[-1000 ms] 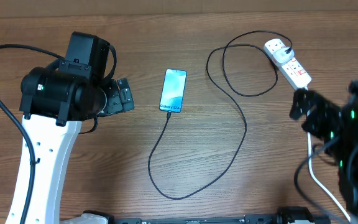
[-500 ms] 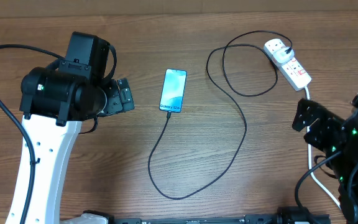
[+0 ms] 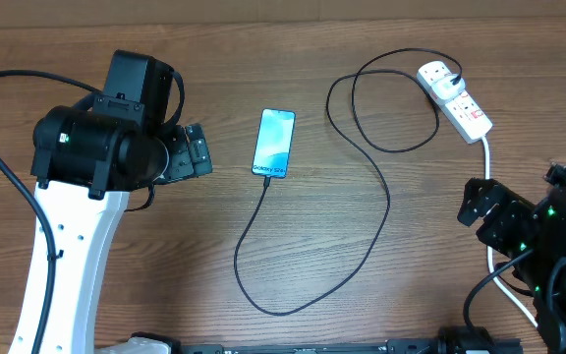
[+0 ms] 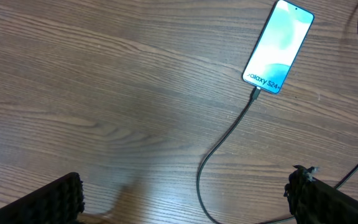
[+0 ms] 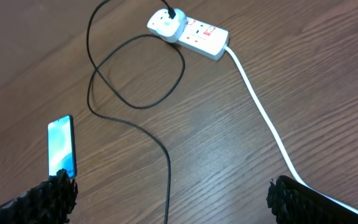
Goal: Plug charger to phone and switch on socket
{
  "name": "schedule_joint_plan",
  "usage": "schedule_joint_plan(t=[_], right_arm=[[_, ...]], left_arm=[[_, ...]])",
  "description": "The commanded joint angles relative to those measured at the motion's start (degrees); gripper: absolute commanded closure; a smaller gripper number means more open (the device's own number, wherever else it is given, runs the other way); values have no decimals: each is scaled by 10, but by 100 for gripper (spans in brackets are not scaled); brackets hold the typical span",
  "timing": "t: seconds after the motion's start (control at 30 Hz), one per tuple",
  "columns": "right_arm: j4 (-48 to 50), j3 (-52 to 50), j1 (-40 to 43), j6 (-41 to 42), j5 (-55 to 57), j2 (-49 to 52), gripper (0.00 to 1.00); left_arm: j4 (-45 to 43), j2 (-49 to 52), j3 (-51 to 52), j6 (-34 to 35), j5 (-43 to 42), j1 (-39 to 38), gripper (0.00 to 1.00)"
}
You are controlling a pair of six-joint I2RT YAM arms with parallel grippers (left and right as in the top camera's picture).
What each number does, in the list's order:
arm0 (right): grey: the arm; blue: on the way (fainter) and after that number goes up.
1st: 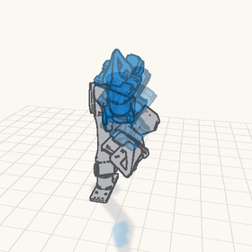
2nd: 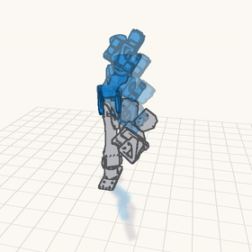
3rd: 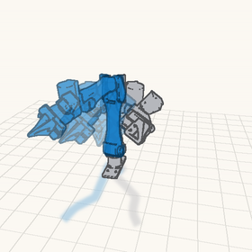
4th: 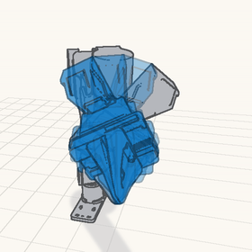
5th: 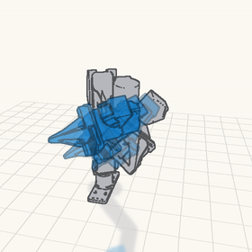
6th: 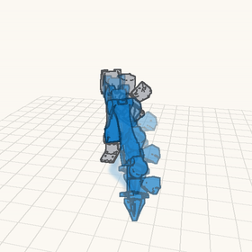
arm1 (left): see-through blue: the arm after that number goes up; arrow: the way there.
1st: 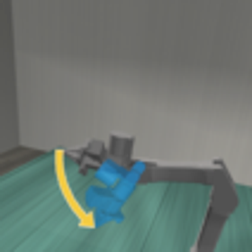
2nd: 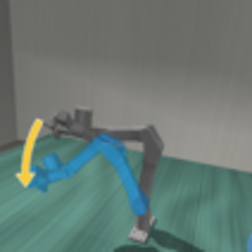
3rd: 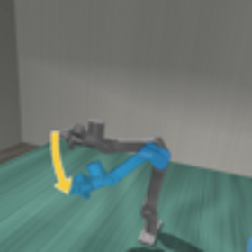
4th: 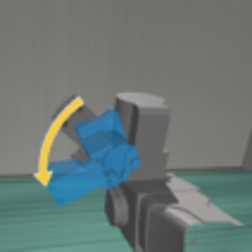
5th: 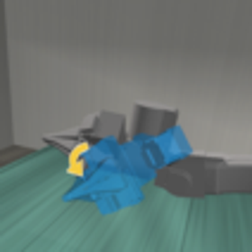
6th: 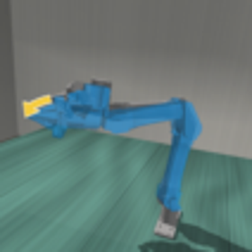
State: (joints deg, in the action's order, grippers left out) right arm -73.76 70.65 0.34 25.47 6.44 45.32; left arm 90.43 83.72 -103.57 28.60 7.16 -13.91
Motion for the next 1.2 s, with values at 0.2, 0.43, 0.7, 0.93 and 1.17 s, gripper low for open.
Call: schedule_joint_plan(t=[0.2, 0.43, 0.7, 0.93, 1.17], right_arm=[[-5, -5, -3, 0, -15, -2, 0], [-5, -5, -3, 0, -27, -2, 0], [-5, -11, -3, -2, -27, -3, 0], [12, -56, -5, -4, -27, -27, 0], [153, -183, -63, -52, -27, -124, 0]], left_arm=[[-1, 3, 2, 8, 9, -3, 1], [-1, 3, 2, 8, 9, -3, 0], [-1, 3, 2, 8, 9, -3, 0], [-1, 3, 2, 8, 9, -3, 0], [-1, 3, 2, 8, 9, -3, 0]])
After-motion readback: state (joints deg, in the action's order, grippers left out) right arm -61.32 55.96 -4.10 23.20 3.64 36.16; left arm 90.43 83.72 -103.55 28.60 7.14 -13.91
